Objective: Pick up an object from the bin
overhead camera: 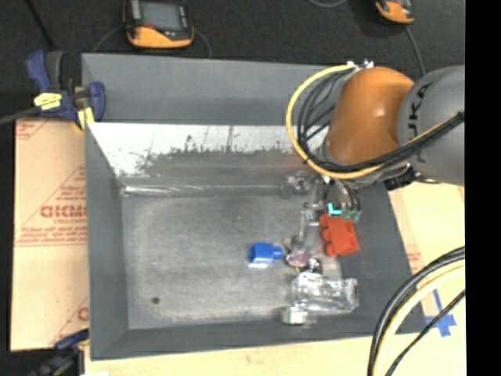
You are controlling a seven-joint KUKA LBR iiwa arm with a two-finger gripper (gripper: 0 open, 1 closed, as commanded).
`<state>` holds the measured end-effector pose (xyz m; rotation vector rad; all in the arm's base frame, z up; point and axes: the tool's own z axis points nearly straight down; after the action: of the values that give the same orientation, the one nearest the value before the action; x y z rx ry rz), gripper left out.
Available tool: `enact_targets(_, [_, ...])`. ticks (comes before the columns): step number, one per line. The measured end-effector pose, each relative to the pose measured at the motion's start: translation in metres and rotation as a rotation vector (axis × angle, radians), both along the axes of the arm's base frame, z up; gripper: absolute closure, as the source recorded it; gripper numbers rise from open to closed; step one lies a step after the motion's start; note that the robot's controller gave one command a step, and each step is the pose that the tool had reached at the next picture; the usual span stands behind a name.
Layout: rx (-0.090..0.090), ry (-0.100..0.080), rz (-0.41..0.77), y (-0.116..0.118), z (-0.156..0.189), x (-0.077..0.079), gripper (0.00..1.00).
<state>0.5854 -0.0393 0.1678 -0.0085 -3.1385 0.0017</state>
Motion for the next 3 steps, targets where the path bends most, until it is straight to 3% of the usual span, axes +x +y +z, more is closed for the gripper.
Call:
enact_targets(1, [-0.001,0.001,0.008,-0.007,-0.101,-0.031,0.00])
enact_targets(2, [0.002,-0.006,0.037,-0.016,-0.046,-0.080,0.00])
enact_targets(3, [0.006,-0.003,-0.070,-0.032,-0.089,-0.057,0.00])
